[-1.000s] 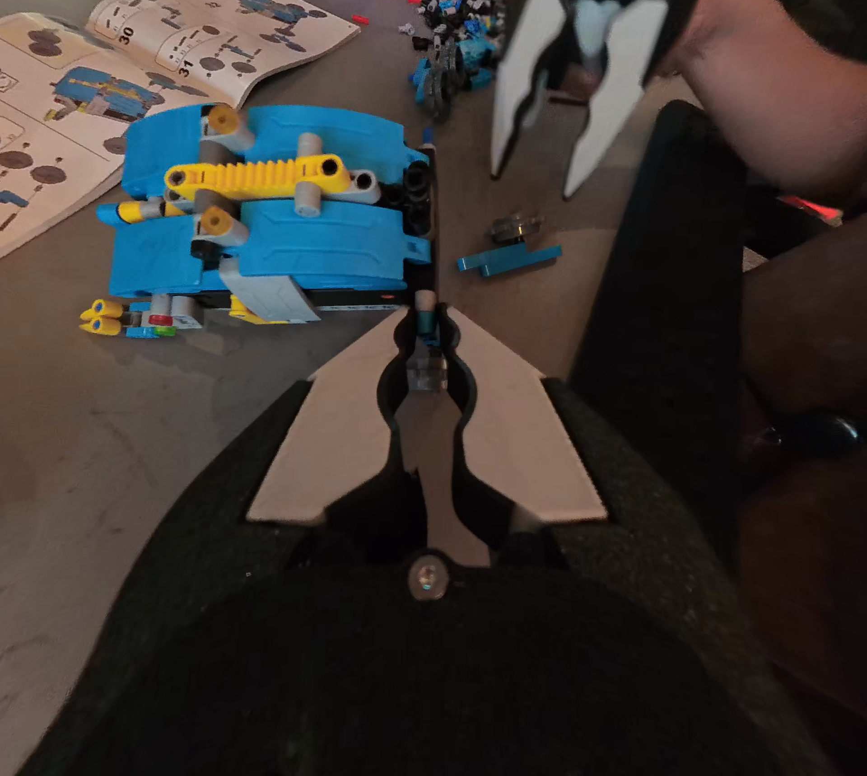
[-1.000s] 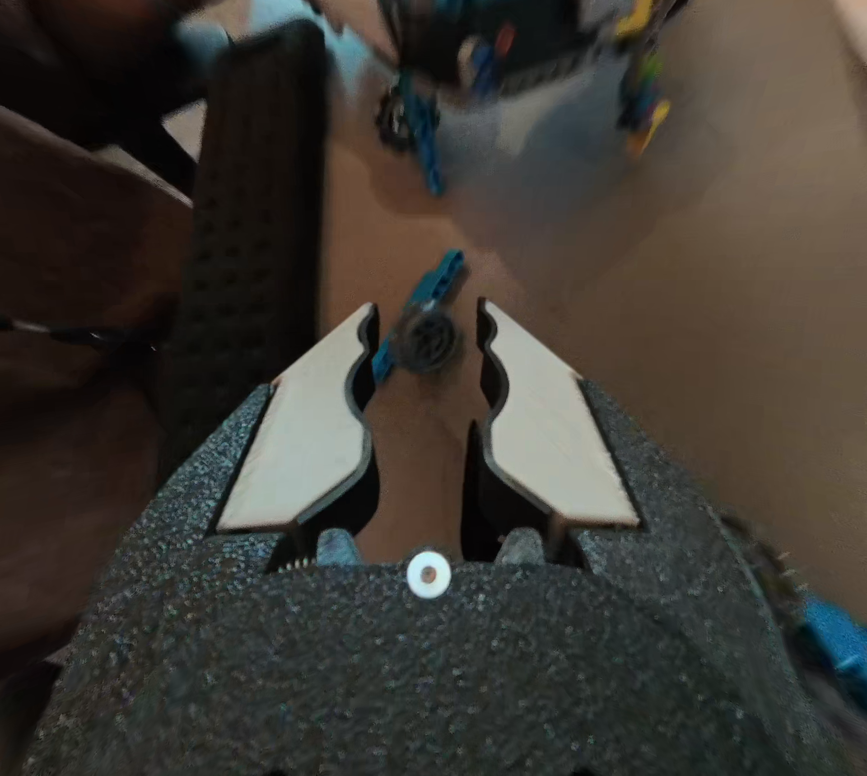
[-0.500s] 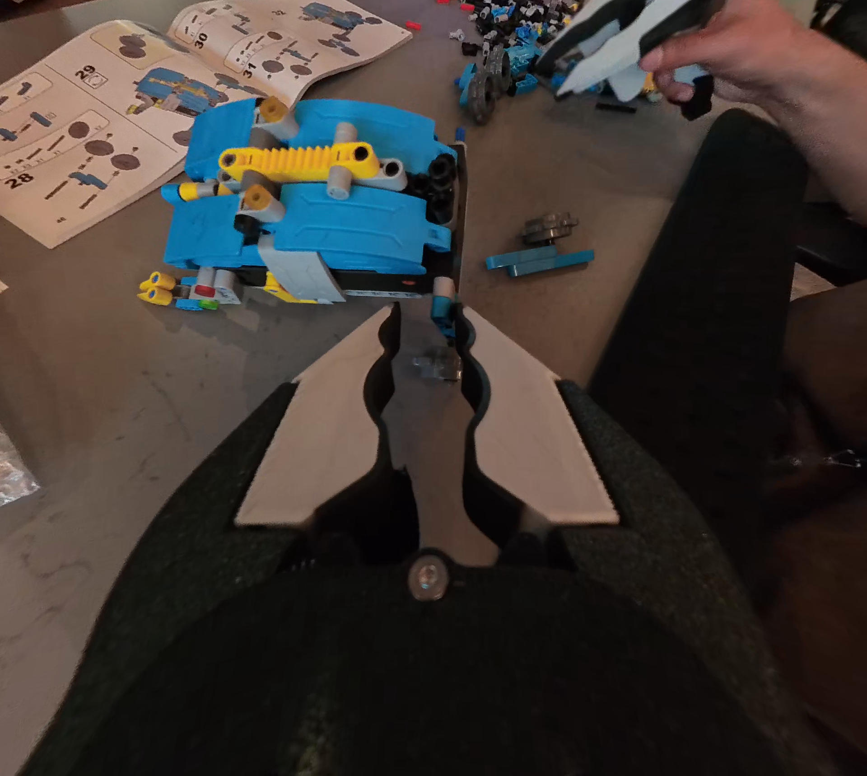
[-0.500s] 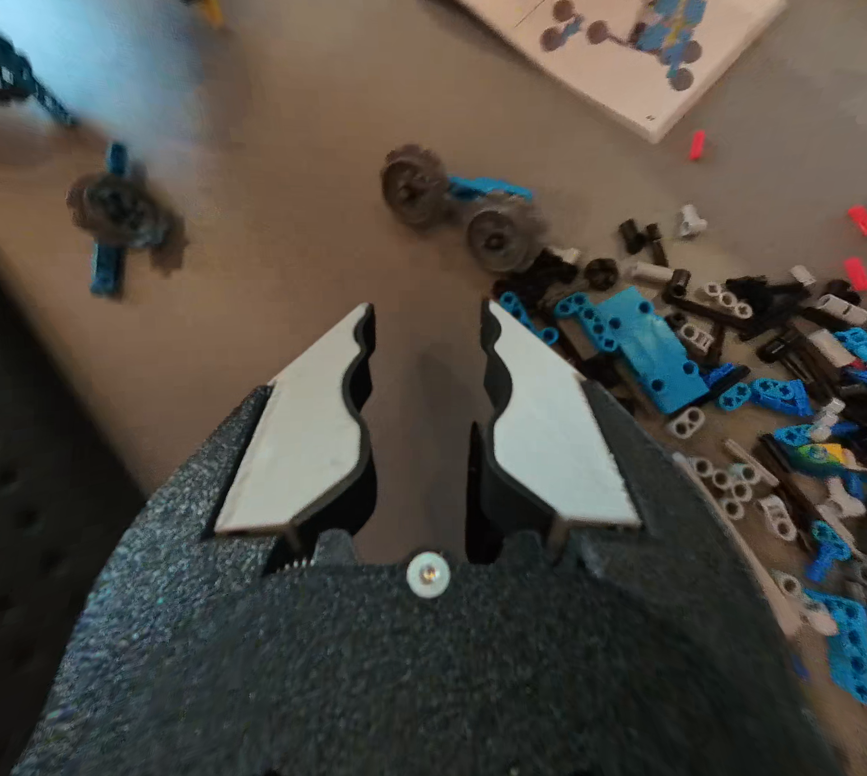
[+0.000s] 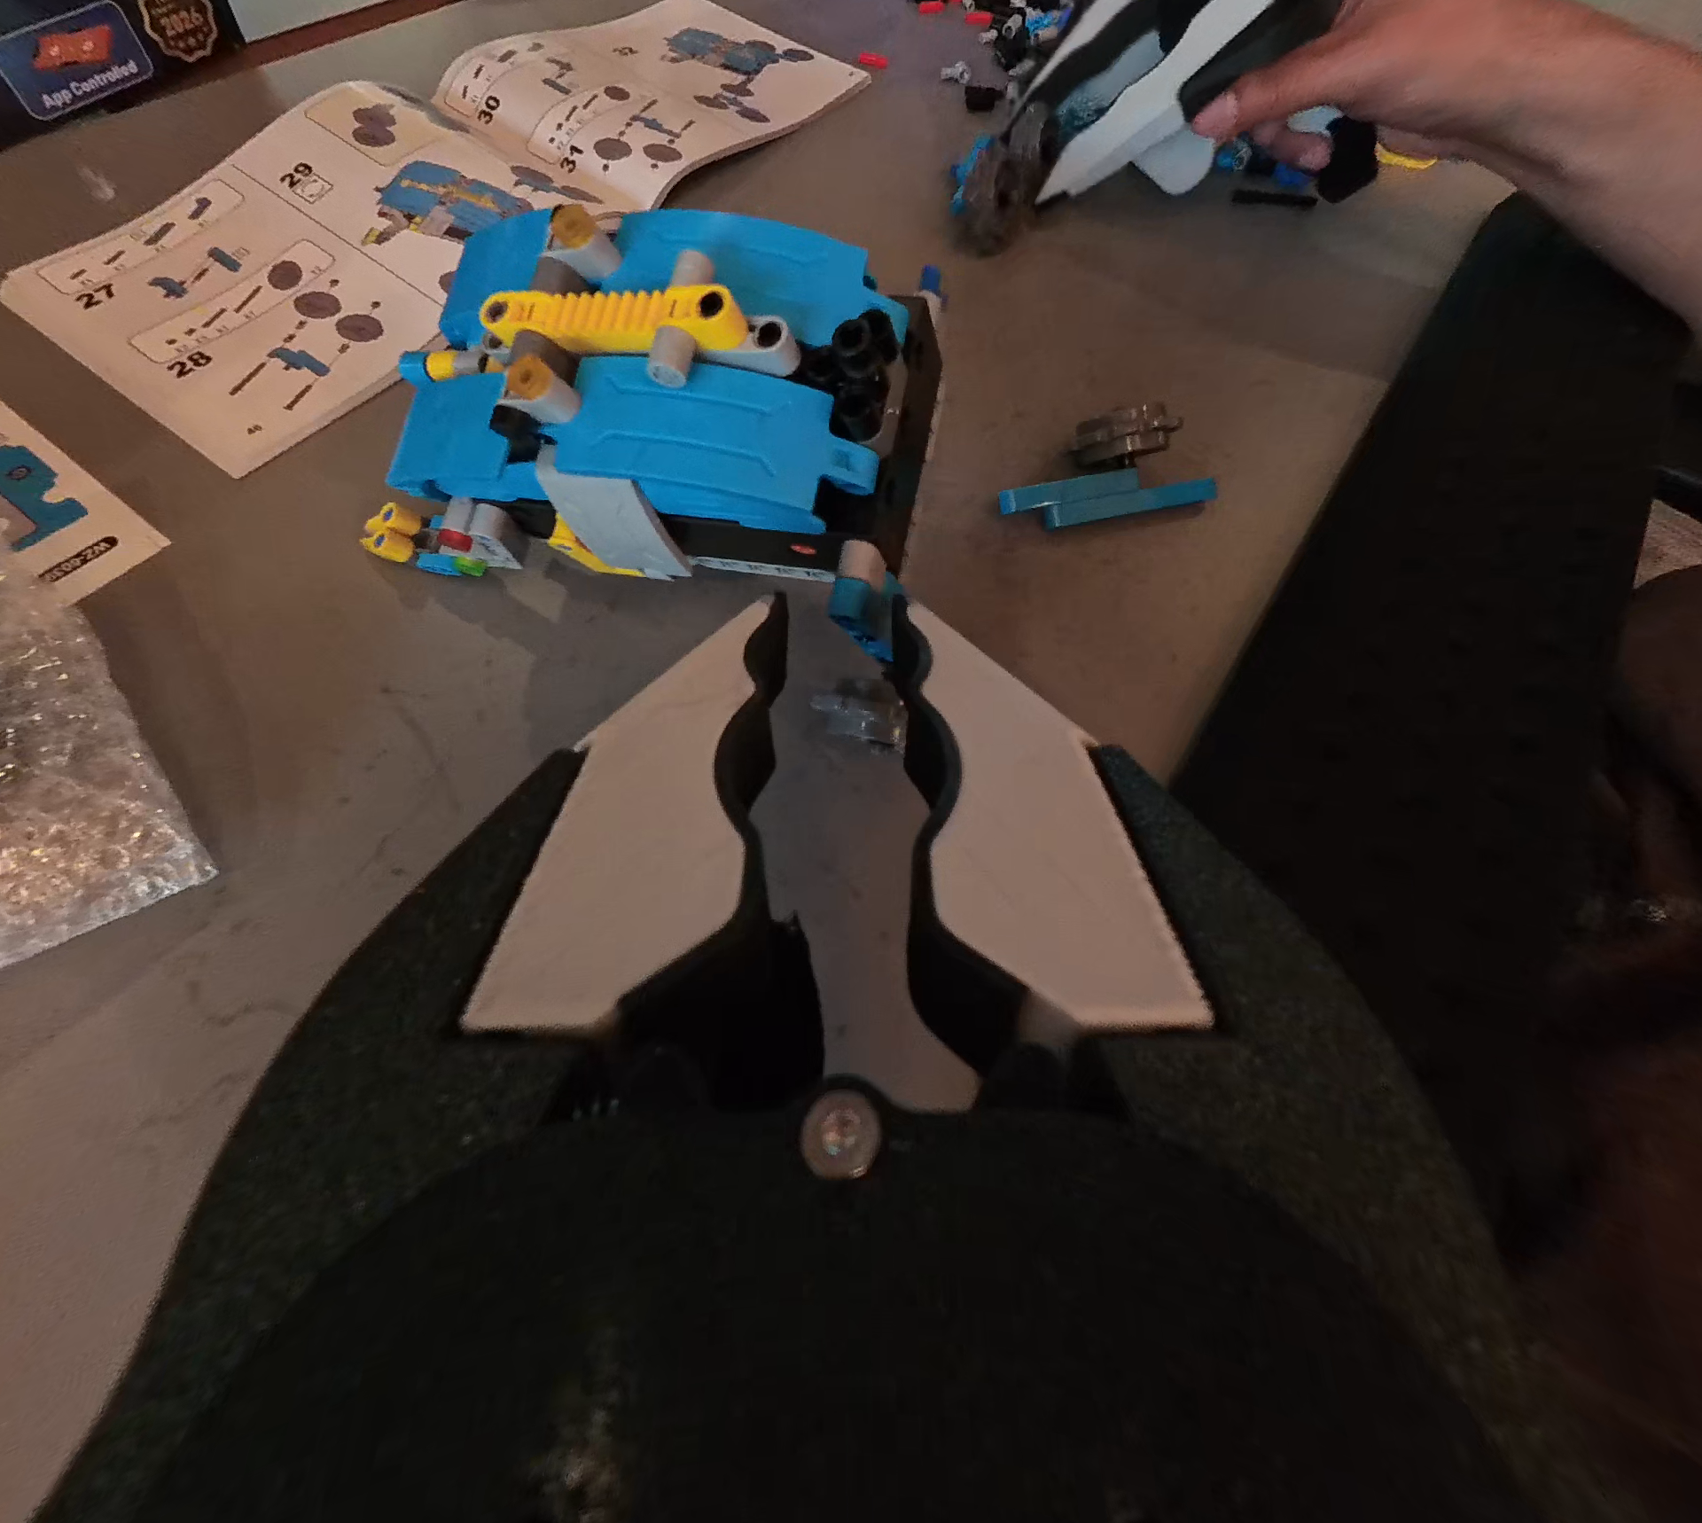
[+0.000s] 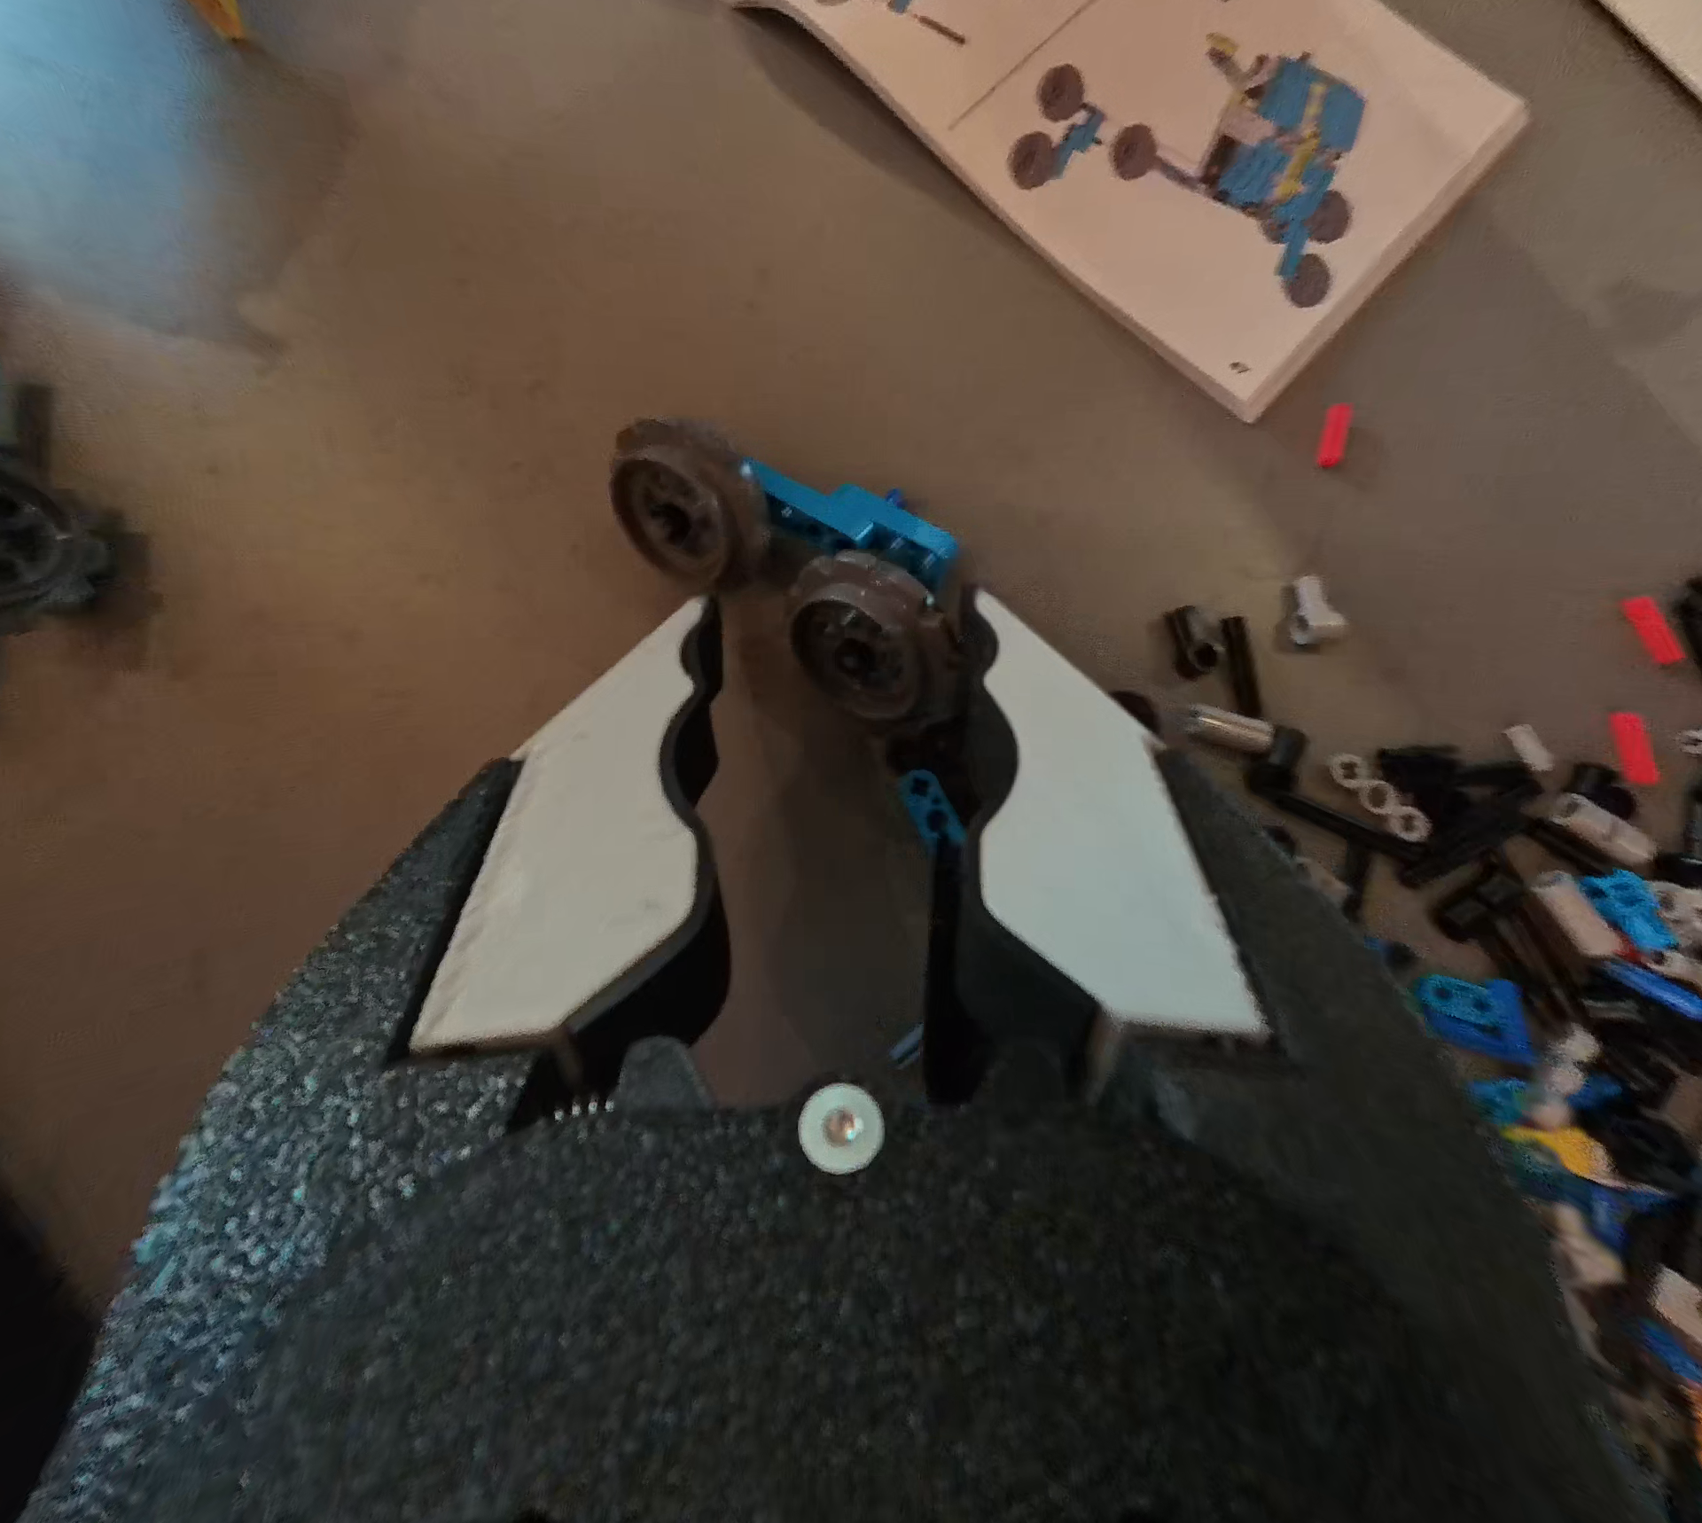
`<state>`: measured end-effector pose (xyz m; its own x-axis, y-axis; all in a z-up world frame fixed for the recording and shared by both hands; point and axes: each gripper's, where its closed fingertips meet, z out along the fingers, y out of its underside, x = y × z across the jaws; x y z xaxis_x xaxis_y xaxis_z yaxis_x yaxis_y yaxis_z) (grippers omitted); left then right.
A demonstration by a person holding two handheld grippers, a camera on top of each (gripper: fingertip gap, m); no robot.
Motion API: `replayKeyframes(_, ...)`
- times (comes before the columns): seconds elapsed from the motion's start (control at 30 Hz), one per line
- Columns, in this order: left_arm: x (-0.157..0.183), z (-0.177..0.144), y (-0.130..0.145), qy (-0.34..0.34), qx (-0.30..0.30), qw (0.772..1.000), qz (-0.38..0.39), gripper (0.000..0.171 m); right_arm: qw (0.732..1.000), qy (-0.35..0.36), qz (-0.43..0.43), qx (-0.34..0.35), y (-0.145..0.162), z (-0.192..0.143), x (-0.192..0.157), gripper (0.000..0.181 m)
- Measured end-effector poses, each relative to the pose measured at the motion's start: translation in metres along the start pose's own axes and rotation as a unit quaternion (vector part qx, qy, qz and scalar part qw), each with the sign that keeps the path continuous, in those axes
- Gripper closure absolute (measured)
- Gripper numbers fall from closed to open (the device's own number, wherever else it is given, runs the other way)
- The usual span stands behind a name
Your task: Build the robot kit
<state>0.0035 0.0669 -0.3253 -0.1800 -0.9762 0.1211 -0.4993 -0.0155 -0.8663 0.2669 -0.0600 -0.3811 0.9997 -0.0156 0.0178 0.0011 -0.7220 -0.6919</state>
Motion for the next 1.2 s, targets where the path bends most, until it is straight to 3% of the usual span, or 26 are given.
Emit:
replayKeyframes(0.1, -0.002, -0.002, 0.003, -0.001, -0.001, 1.000, -0.003, 0.150, 0.999, -0.042, -0.004, 0.001, 0.002, -0.002, -0.026, 0.131)
replayKeyframes(0.23, -0.002, -0.001, 0.004, 0.005, 0.001, 1.000, -0.008, 0.150, 0.998, -0.013, -0.020, 0.057, -0.021, -0.025, -0.049, 0.132)
replayKeyframes(0.27, -0.001, 0.000, 0.004, 0.007, 0.001, 1.000, -0.008, 0.150, 0.995, -0.041, -0.024, 0.084, -0.033, -0.034, -0.070, 0.133)
replayKeyframes(0.33, 0.001, 0.000, 0.004, 0.009, 0.000, 1.000, -0.005, 0.150, 0.981, -0.169, -0.024, 0.093, -0.041, -0.044, -0.135, 0.139)
replayKeyframes(0.4, 0.003, 0.000, 0.004, 0.012, 0.002, 1.000, -0.002, 0.150, 0.967, -0.251, -0.018, 0.021, -0.022, -0.032, -0.180, 0.123)
replayKeyframes(0.53, 0.006, -0.001, 0.003, 0.014, 0.005, 1.000, -0.001, 0.150, 0.974, -0.217, -0.063, -0.007, -0.011, -0.001, -0.187, 0.124)
replayKeyframes(0.67, 0.004, -0.008, 0.000, -0.002, 0.011, 1.000, -0.002, 0.150, 0.974, -0.199, -0.097, -0.046, -0.007, 0.012, -0.187, 0.143)
replayKeyframes(0.77, -0.001, -0.025, -0.012, -0.032, 0.043, 0.998, -0.017, 0.150, 0.974, -0.177, -0.140, -0.027, -0.010, 0.008, -0.189, 0.147)
replayKeyframes(0.9, 0.011, -0.050, -0.037, -0.041, 0.125, 0.990, -0.045, 0.150, 0.962, -0.079, -0.251, 0.075, -0.030, -0.012, -0.188, 0.147)
replayKeyframes(1.0, 0.051, -0.044, -0.049, 0.030, 0.158, 0.985, -0.056, 0.150, 0.935, -0.042, -0.307, 0.170, -0.048, -0.037, -0.204, 0.147)
replayKeyframes(1.1, 0.089, -0.021, -0.050, 0.103, 0.144, 0.982, -0.062, 0.148, 0.915, -0.042, -0.322, 0.240, -0.062, -0.057, -0.221, 0.147)
replayKeyframes(1.2, 0.105, -0.001, -0.048, 0.149, 0.132, 0.976, -0.090, 0.146, 0.905, -0.085, -0.293, 0.295, -0.071, -0.075, -0.235, 0.148)
